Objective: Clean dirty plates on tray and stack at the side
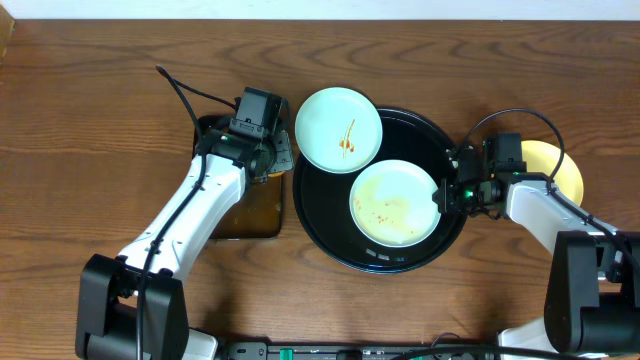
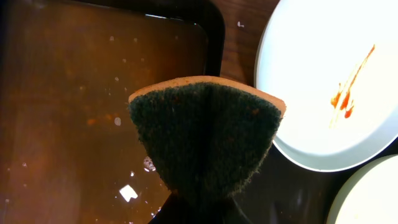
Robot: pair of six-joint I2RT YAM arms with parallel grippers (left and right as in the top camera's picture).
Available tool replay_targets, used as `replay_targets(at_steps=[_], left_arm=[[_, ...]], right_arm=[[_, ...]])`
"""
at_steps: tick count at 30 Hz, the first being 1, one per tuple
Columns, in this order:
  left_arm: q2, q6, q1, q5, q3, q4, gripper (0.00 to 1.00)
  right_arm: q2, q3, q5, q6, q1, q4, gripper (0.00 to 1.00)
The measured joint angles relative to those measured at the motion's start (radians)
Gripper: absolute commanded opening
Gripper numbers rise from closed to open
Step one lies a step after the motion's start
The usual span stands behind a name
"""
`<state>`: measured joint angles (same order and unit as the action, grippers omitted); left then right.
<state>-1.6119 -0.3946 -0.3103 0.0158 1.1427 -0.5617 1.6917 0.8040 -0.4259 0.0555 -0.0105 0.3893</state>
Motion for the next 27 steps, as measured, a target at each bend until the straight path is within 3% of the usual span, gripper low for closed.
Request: replay_targets(at_steps=[10,16,27], left_arm=[[0.0,0.0,0.0,0.0,0.0,0.0,0.08],[0.0,0.0,0.0,0.0,0.0,0.0,0.08],[0.0,0.0,0.0,0.0,0.0,0.0,0.08]], right_arm=[[-0.028,0.0,-0.026,-0.009,0.016,-0.01,0.01],[-0.206,0.0,0.045,-0.016,0.022,0.023,0.01],[-0.402,0.001,0.362,-0.026,-0.038,0.093,0.01]])
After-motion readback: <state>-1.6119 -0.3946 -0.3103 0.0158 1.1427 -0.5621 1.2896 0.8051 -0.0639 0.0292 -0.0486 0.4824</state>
